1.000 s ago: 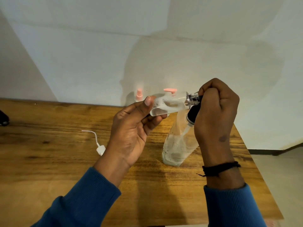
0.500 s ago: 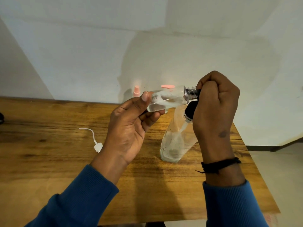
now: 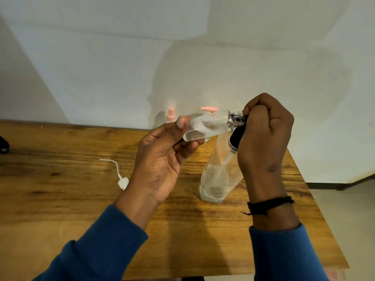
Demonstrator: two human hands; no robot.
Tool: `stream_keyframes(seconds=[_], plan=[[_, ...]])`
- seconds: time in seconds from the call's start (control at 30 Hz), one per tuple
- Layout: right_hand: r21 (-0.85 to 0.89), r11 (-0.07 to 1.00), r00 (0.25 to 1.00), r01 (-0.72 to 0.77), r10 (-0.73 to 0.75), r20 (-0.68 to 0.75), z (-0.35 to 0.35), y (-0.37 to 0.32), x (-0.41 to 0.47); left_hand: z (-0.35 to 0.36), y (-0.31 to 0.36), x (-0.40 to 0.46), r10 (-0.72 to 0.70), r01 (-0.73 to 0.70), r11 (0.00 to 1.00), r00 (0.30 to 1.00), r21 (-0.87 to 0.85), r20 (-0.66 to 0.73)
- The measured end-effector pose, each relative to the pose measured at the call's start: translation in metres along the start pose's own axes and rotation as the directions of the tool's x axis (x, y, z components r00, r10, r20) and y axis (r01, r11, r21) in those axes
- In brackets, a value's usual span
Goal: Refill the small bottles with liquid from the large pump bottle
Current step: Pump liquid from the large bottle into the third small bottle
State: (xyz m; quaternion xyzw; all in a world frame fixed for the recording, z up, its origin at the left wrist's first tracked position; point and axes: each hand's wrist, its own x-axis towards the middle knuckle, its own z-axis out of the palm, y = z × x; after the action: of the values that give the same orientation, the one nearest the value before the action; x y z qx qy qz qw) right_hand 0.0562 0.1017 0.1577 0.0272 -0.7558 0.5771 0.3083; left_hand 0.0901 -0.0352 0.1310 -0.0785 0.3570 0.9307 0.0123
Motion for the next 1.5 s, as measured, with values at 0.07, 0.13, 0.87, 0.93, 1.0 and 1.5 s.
stream_keyframes(seconds=[0.07, 0.13, 0.87, 0.93, 1.0, 1.5], plan=[[-0.008, 1.000, 1.000, 0.003, -0.003, 0.001, -0.0015, -0.0016, 0.0007, 0.0002, -0.0002, -0.0002, -0.003, 0.003, 1.000, 1.000, 0.003, 0.004], [-0.014, 1.000, 1.000, 0.016, -0.016, -0.010, -0.0030, -0.0044, 0.0014, 0.0013, 0.0002, -0.0003, -0.001, 0.001, 1.000, 1.000, 0.004, 0.012], [-0.016, 0.999, 1.000, 0.029, -0.030, -0.007, -0.0013, -0.0031, 0.0013, 0.0006, -0.0004, 0.0007, -0.004, 0.004, 1.000, 1.000, -0.006, 0.013], [0.012, 1.000, 1.000, 0.021, -0.021, -0.011, -0.0003, -0.0019, 0.0003, 0.0005, -0.0012, 0.0011, 0.000, 0.000, 1.000, 1.000, -0.002, 0.004], [0.020, 1.000, 1.000, 0.018, -0.018, -0.013, 0.0004, -0.0010, -0.0010, -0.0003, -0.0014, 0.0011, -0.002, 0.002, 1.000, 1.000, 0.000, -0.001], [-0.038, 0.999, 0.999, 0.031, -0.032, -0.009, -0.0032, -0.0036, 0.0031, 0.0021, -0.0011, 0.0001, -0.003, 0.003, 1.000, 1.000, -0.002, 0.004]])
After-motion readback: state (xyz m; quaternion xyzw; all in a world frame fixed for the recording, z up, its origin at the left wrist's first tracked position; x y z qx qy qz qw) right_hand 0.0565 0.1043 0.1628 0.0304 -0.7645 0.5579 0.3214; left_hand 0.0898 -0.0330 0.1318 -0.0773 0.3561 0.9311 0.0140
